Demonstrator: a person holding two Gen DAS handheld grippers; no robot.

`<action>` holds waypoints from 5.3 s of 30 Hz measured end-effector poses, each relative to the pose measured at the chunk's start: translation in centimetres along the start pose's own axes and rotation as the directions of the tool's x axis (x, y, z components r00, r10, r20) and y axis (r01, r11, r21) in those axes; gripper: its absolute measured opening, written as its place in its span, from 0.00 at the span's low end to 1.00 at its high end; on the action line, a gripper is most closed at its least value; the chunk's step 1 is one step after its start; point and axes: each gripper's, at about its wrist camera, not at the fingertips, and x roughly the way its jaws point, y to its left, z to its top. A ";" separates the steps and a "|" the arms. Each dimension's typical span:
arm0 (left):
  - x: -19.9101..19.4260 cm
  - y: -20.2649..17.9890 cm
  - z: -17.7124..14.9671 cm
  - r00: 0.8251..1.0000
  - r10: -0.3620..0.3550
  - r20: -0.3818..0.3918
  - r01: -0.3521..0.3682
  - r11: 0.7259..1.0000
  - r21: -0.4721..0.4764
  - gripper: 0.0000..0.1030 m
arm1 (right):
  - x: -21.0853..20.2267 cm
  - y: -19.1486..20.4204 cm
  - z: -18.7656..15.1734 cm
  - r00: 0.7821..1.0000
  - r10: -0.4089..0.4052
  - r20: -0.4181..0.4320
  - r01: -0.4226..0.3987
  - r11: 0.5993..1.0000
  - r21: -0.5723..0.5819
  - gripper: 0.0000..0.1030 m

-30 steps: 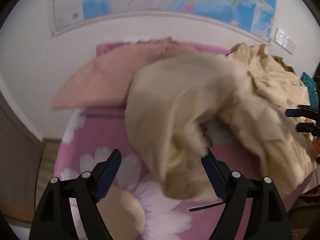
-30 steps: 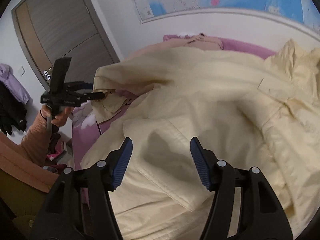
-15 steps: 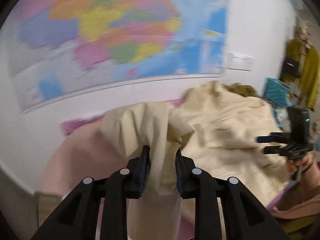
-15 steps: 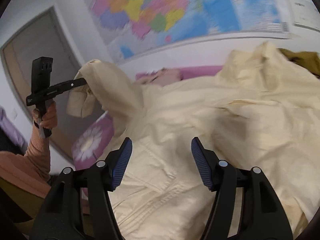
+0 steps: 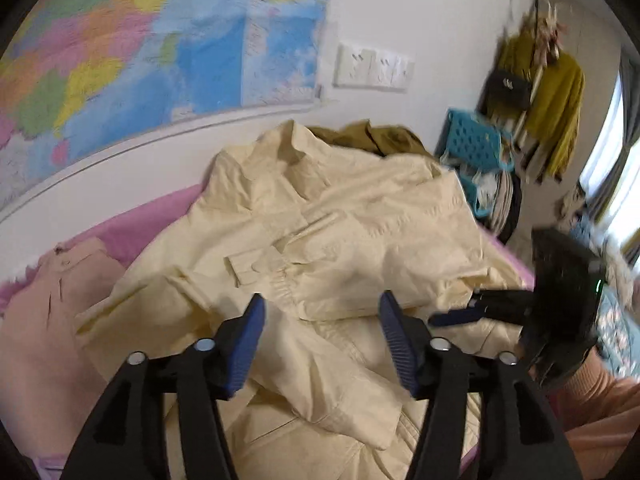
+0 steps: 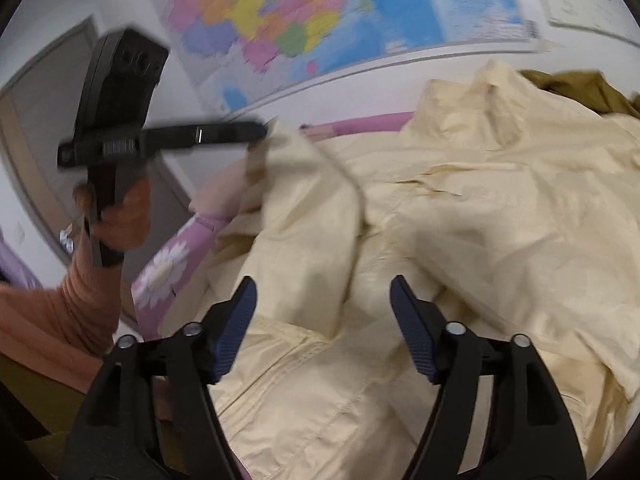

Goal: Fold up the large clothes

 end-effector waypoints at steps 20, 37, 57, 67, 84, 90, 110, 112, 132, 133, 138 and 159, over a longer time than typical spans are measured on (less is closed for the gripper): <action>-0.2 9.3 -7.9 0.990 0.130 -0.062 -0.142 0.959 -0.247 0.71 | -7.7 -9.6 5.8 0.944 0.141 0.298 -0.226 0.934 0.275 0.03; 5.7 8.4 -10.3 0.988 0.004 -0.154 -0.048 0.959 -0.280 0.71 | -7.6 -11.2 4.9 0.936 -0.339 0.096 0.318 0.930 0.184 0.65; 5.6 9.6 -12.4 0.994 -0.077 -0.084 0.043 0.936 -0.349 0.72 | 15.9 -8.4 17.3 0.989 0.090 -0.118 -0.066 0.980 0.188 0.03; 3.9 9.2 -11.6 0.995 -0.042 -0.094 0.011 0.952 -0.306 0.70 | 15.7 -12.0 14.9 0.991 -0.022 -0.134 0.059 0.959 0.277 0.47; 10.2 6.1 -3.6 0.984 -0.034 -0.175 0.013 0.993 -0.118 0.72 | -3.5 -15.2 0.3 0.924 -0.328 -0.198 0.376 0.874 0.307 0.74; 11.7 6.8 -3.0 0.979 -0.016 -0.204 -0.015 0.989 -0.146 0.72 | -5.1 -14.3 1.5 0.924 -0.375 -0.078 0.382 0.887 0.260 0.15; 11.1 5.5 -3.2 0.982 0.078 -0.174 -0.099 0.989 -0.112 0.76 | -8.6 -12.1 0.6 0.924 -0.377 0.061 0.347 0.895 0.281 0.60; 10.5 5.3 -3.6 0.984 0.066 -0.163 -0.087 0.989 -0.122 0.76 | -7.4 -12.0 0.4 0.935 -0.355 0.025 0.337 0.906 0.257 0.63; 1.2 4.9 -10.7 0.998 0.046 -0.031 -0.052 0.973 -0.225 0.78 | -9.7 -6.0 -3.4 0.974 -0.227 0.019 0.217 0.950 0.224 0.68; 1.0 4.5 -11.0 0.999 0.040 -0.024 -0.044 0.975 -0.216 0.78 | -8.6 -4.5 -3.8 0.975 -0.220 -0.017 0.219 0.959 0.177 0.68; 0.7 1.5 -12.2 0.999 0.041 -0.029 -0.044 0.989 -0.139 0.79 | -3.9 0.5 -4.7 0.970 -0.218 -0.109 0.223 0.974 0.030 0.57; -0.4 3.5 -16.0 0.999 0.036 -0.041 -0.045 0.966 -0.255 0.80 | 4.1 -0.1 -3.5 0.933 -0.337 -0.129 0.329 0.941 -0.081 0.07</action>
